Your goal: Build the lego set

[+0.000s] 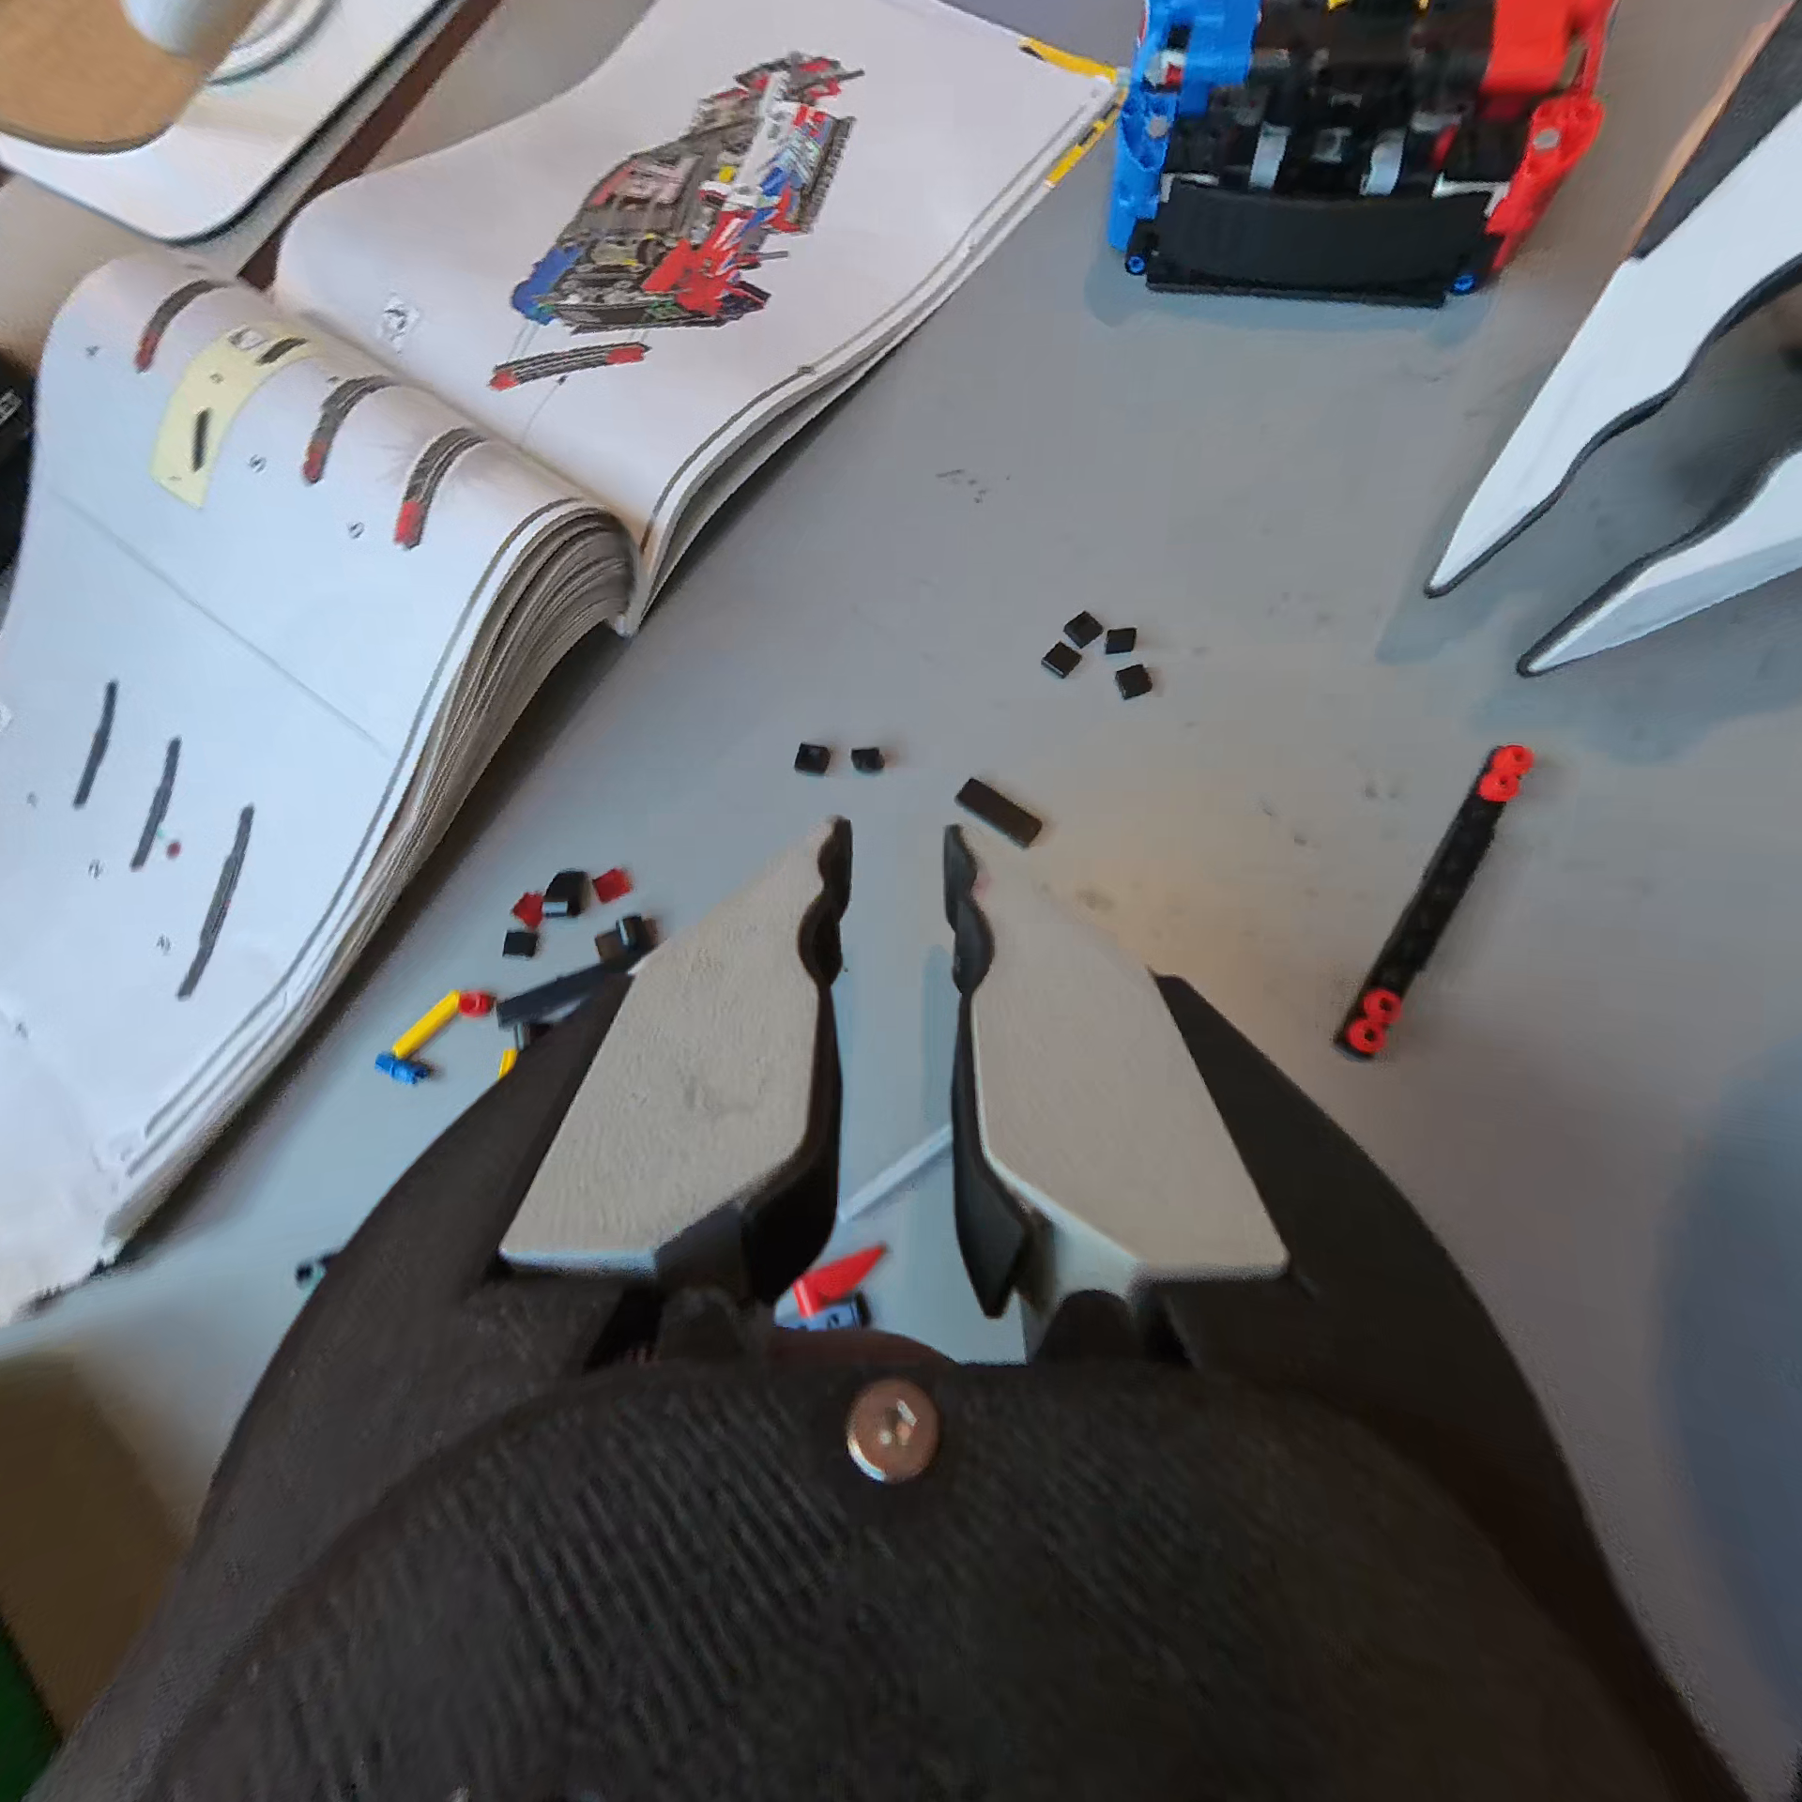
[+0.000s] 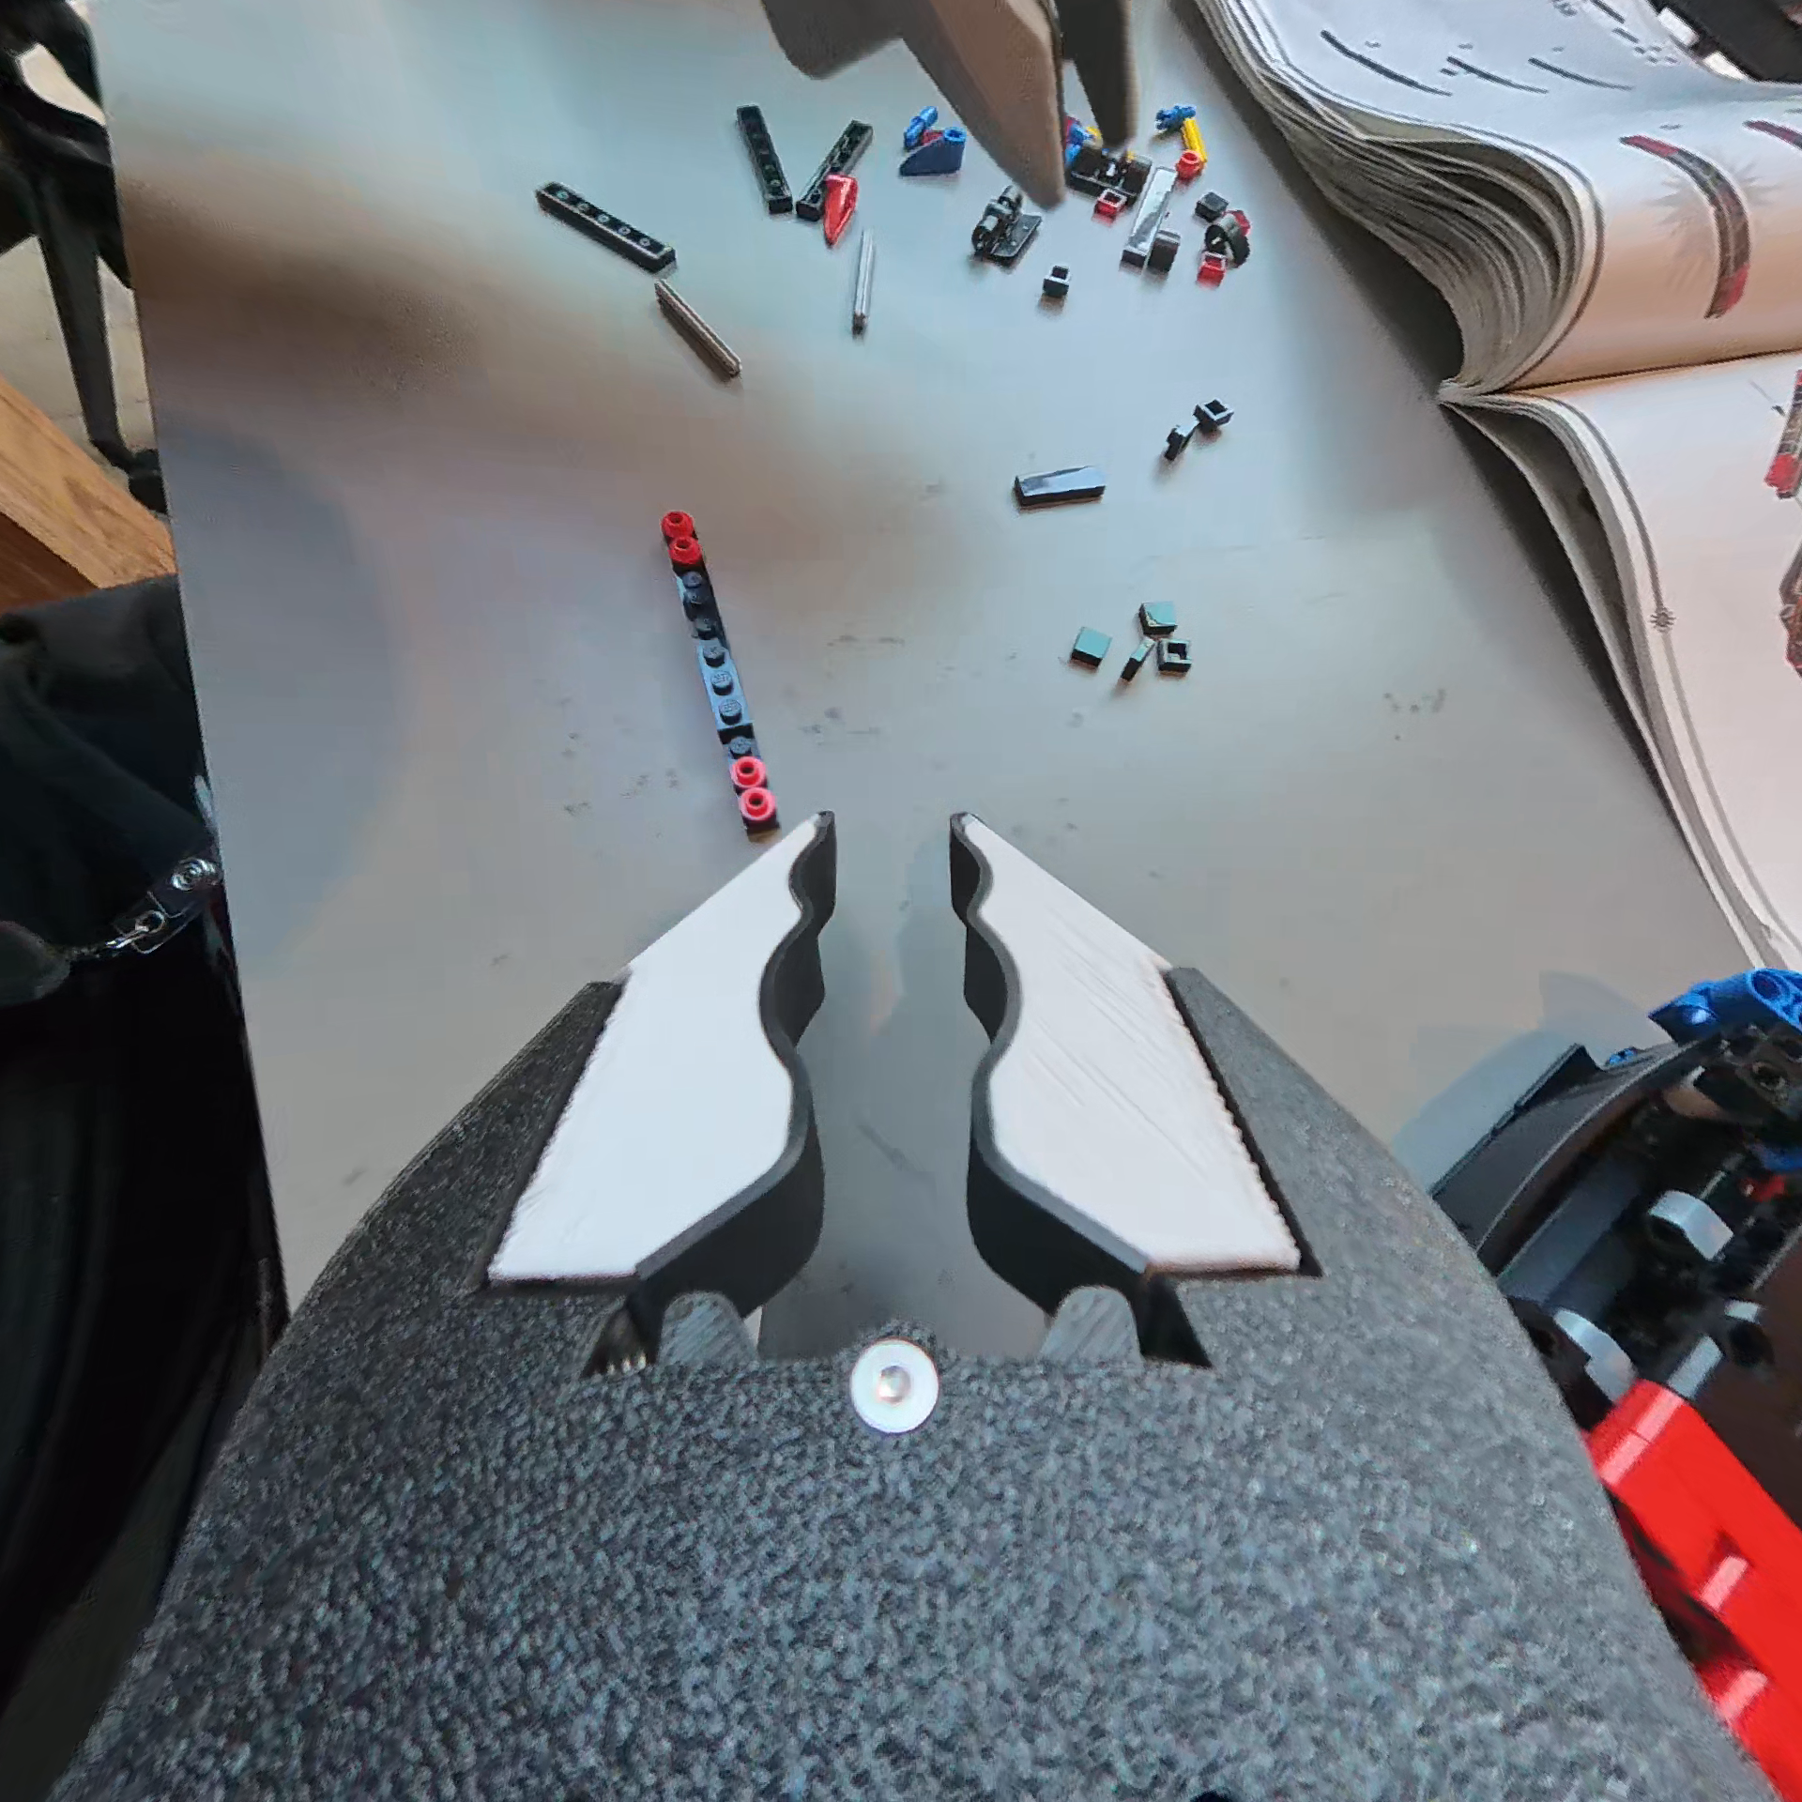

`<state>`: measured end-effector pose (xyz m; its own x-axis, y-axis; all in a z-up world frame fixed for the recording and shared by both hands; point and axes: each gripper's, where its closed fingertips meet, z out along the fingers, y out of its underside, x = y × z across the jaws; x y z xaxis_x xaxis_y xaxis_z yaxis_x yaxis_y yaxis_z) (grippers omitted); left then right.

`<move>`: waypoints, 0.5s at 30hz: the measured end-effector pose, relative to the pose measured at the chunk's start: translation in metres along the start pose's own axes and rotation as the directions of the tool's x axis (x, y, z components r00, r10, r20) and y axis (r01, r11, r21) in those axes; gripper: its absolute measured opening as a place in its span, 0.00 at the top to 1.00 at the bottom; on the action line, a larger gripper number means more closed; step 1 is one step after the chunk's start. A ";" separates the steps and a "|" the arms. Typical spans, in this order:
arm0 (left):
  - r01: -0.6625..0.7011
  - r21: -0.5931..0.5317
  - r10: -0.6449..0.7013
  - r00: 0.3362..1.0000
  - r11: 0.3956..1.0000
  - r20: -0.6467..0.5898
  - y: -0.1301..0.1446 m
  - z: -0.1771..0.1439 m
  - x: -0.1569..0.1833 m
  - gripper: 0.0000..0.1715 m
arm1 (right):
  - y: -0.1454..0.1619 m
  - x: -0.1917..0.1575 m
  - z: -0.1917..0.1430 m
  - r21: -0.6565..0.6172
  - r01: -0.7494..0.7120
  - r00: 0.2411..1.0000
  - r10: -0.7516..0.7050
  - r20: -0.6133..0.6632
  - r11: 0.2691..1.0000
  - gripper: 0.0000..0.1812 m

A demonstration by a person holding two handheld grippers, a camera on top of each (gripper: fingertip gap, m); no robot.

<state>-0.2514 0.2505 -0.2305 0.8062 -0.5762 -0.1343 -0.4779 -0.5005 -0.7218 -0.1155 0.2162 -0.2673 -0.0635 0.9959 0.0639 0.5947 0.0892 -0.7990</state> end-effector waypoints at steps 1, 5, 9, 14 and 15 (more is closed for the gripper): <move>-0.026 -0.021 0.026 1.000 0.999 -0.008 -0.001 0.008 0.001 0.91 | 0.001 0.002 -0.001 0.001 -0.002 1.000 0.002 -0.007 1.000 0.88; -0.044 -0.083 0.039 0.998 0.996 -0.052 -0.003 0.033 0.000 0.91 | 0.000 0.004 -0.002 0.016 -0.013 1.000 0.013 -0.013 1.000 0.88; -0.024 -0.127 0.013 0.996 0.992 -0.086 -0.002 0.047 -0.002 0.91 | -0.001 0.004 -0.003 0.020 -0.017 1.000 0.017 -0.002 1.000 0.88; -0.031 -0.168 0.018 0.997 0.985 -0.081 0.005 0.056 -0.005 0.91 | -0.001 0.006 -0.005 0.030 -0.025 1.000 0.025 -0.003 0.999 0.88; -0.031 -0.172 0.018 0.997 0.985 -0.076 0.006 0.058 -0.006 0.91 | -0.001 0.007 -0.005 0.031 -0.027 1.000 0.027 -0.004 0.999 0.88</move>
<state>-0.2386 0.2881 -0.2734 0.7687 -0.6324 -0.0955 -0.5556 -0.5863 -0.5895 -0.1128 0.2227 -0.2630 -0.0438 0.9980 0.0448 0.5711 0.0618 -0.8186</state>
